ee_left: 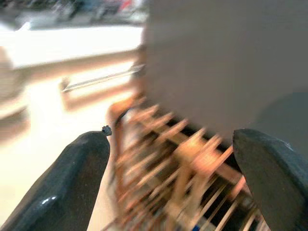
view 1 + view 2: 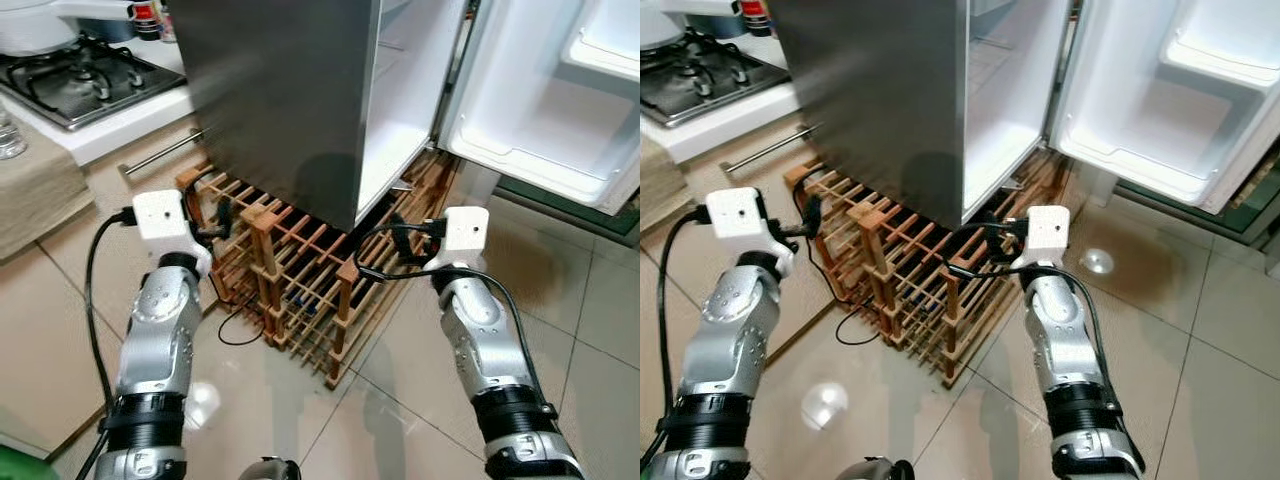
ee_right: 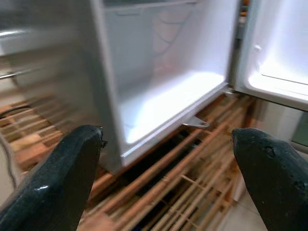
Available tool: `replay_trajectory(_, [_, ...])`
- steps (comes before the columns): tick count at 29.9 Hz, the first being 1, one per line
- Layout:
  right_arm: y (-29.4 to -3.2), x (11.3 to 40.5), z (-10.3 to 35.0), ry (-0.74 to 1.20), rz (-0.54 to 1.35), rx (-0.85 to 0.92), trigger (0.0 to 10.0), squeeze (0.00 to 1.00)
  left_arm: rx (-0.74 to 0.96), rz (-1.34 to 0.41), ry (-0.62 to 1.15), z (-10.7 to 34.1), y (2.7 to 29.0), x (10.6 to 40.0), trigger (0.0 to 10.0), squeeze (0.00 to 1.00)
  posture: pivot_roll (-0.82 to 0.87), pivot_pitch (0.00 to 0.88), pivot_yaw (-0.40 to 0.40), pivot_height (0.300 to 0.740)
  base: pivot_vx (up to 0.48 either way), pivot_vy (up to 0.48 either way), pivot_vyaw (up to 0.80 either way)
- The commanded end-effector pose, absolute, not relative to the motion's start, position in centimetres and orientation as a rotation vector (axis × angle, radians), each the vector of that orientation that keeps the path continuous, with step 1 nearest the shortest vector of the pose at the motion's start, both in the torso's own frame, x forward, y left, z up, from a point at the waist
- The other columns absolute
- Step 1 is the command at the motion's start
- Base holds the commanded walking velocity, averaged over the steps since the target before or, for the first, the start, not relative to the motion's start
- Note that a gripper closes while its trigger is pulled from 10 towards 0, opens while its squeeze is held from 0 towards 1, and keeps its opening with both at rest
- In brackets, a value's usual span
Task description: Restocking fridge
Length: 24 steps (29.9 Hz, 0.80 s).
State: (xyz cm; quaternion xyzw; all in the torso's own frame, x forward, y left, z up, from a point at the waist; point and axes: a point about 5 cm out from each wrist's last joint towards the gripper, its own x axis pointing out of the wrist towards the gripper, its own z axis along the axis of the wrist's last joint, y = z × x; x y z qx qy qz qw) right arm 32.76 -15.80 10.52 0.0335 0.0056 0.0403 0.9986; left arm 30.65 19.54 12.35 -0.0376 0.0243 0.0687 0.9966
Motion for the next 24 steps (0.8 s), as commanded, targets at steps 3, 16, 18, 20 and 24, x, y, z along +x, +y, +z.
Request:
replay_trajectory(3, [-16.5, 33.0, 10.5, 0.003, 0.057, 0.062, 10.0, 0.00, -0.107, 0.159, 0.100, 11.1, 19.0, 29.8, 10.0, 0.00, 0.00, 0.000, 0.010, 0.740, 0.000, 0.000, 0.46])
replay_trajectory(16, [-14.2, 33.9, 10.3, 0.016, 0.171, 0.065, 10.0, 0.00, -0.107, 0.194, -0.004, 12.9, 18.9, 29.2, 10.0, 0.00, 0.08, 0.000, -0.047, 0.740, 0.118, -0.228, 0.47])
replay_trajectory(18, [-14.0, 33.9, 10.4, 0.010, 0.180, 0.063, 10.0, 0.00, -0.112, 0.204, 0.004, 12.8, 18.9, 29.2, 10.0, 0.00, 0.07, 0.000, -0.044, 0.740, 0.000, 0.000, 0.46])
replay_trajectory(20, [-14.1, 34.0, 11.0, -0.016, 0.190, 0.054, 10.0, 0.00, -0.159, 0.183, -0.007, 13.1, 18.5, 29.4, 10.0, 0.00, 0.06, 0.000, -0.037, 0.740, 0.000, 0.000, 0.46])
replay_trajectory(24, [-14.6, 34.0, 10.9, -0.019, 0.182, 0.049, 10.0, 0.00, -0.150, 0.152, -0.024, 13.5, 17.7, 29.7, 10.0, 0.00, 0.05, 0.000, -0.022, 0.740, 0.000, 0.085, 0.46])
